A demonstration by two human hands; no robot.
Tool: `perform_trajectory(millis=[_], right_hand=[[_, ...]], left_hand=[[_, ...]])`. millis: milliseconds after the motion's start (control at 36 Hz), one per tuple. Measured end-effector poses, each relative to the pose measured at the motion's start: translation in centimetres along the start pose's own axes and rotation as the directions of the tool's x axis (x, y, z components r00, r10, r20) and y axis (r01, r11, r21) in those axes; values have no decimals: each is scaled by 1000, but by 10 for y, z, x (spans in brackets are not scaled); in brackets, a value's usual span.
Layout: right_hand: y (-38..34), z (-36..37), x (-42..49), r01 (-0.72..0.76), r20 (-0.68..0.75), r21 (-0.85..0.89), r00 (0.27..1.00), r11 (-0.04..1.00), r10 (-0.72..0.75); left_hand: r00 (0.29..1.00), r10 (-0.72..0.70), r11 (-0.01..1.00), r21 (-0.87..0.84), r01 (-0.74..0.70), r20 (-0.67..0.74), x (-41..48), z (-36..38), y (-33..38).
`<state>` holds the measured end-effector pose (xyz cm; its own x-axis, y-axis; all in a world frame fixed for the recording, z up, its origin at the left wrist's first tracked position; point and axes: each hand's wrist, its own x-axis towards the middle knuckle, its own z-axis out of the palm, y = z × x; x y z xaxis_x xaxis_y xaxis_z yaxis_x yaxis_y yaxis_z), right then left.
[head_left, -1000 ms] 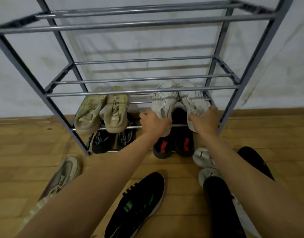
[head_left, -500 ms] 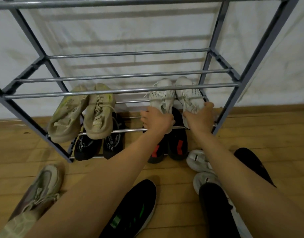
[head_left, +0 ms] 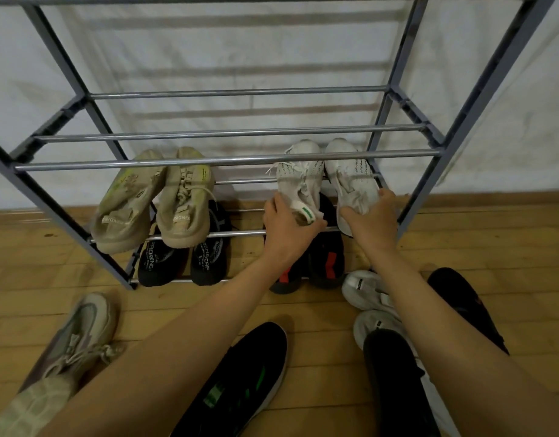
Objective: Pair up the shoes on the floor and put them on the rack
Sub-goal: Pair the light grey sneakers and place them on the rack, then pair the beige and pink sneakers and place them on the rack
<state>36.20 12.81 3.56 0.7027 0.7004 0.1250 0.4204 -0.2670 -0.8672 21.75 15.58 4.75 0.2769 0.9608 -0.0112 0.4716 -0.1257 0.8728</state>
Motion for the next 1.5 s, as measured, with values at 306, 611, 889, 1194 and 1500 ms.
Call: perform_trajectory(millis=[306,611,889,1194,1500], right_hand=[[3,-6,-19,122,131,-279,987,953,-88],[4,-33,-64,240,252,-403,957,883,-145],[69,-72,-162,285,389,-549,919,786,-62],[152,-85,-216,-20,343,-725,857,689,385],[163,-90,-226,-170,284,-650,849,741,444]], left_hand=[[995,-67,996,48,71,-77,11,8,8],[998,43,919,394,-22,-46,-46,-5,-5],[982,-47,832,552,-61,180,-144,5,-68],[878,-461,570,802,179,131,-191,17,-167],[891,-440,451,886,110,113,-195,-4,-186]])
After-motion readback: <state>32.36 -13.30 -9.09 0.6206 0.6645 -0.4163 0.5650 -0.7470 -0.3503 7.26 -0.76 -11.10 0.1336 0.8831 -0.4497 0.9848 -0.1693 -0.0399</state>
